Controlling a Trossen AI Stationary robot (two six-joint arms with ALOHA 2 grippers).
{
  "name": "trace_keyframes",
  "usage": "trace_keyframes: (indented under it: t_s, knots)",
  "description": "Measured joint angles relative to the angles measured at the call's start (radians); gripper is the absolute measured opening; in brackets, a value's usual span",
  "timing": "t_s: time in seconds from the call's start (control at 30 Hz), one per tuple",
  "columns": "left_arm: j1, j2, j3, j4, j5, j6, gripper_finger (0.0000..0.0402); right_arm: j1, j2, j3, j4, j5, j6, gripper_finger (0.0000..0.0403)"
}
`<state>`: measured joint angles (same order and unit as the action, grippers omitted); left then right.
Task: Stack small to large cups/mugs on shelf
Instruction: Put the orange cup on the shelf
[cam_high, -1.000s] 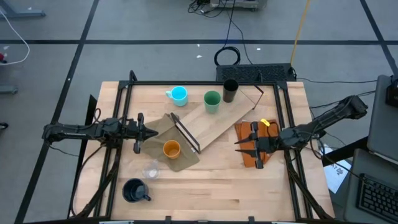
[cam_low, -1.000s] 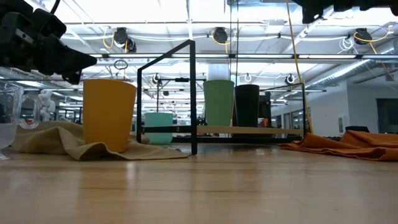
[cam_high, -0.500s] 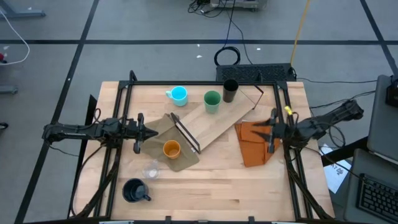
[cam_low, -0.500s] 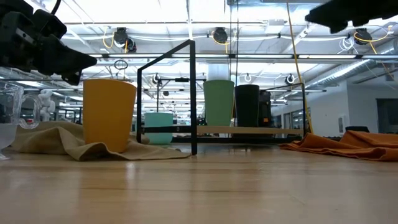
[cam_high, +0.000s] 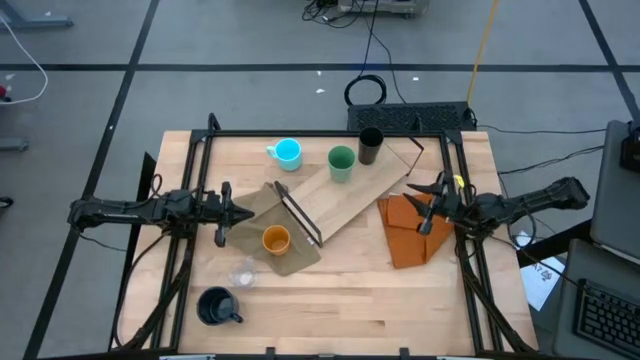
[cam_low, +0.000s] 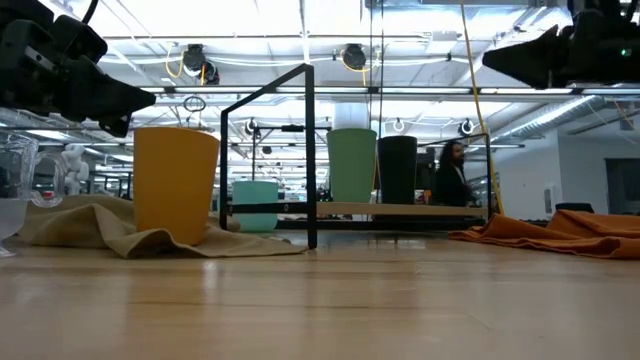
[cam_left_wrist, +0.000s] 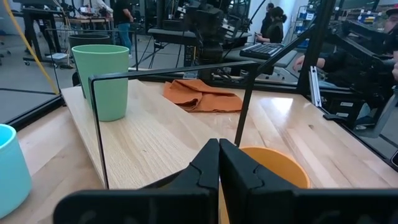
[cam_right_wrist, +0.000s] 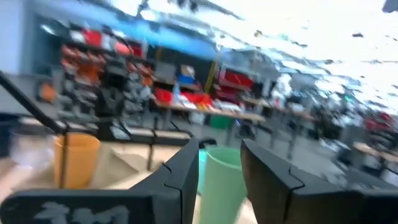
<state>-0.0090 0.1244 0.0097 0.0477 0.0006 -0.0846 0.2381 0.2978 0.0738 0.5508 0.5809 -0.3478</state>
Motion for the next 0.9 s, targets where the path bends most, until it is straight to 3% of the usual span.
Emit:
trace_keyframes:
  t_s: [0.37, 0.6, 0.9]
  knots:
    - [0.000, 0.000, 0.000, 0.002, 0.000, -0.001, 0.0010, -0.262, 0.011, 0.049, -0.184, -0.448, 0.258, 0.0099]
    - [0.000, 0.000, 0.001, 0.002, 0.001, -0.005, 0.0010, -0.367, 0.011, 0.052, -0.315, -0.642, 0.425, 0.0096]
    - [0.000, 0.000, 0.001, 0.020, 0.001, -0.009, 0.0010, -0.380, 0.011, 0.052, -0.332, -0.688, 0.442, 0.0096]
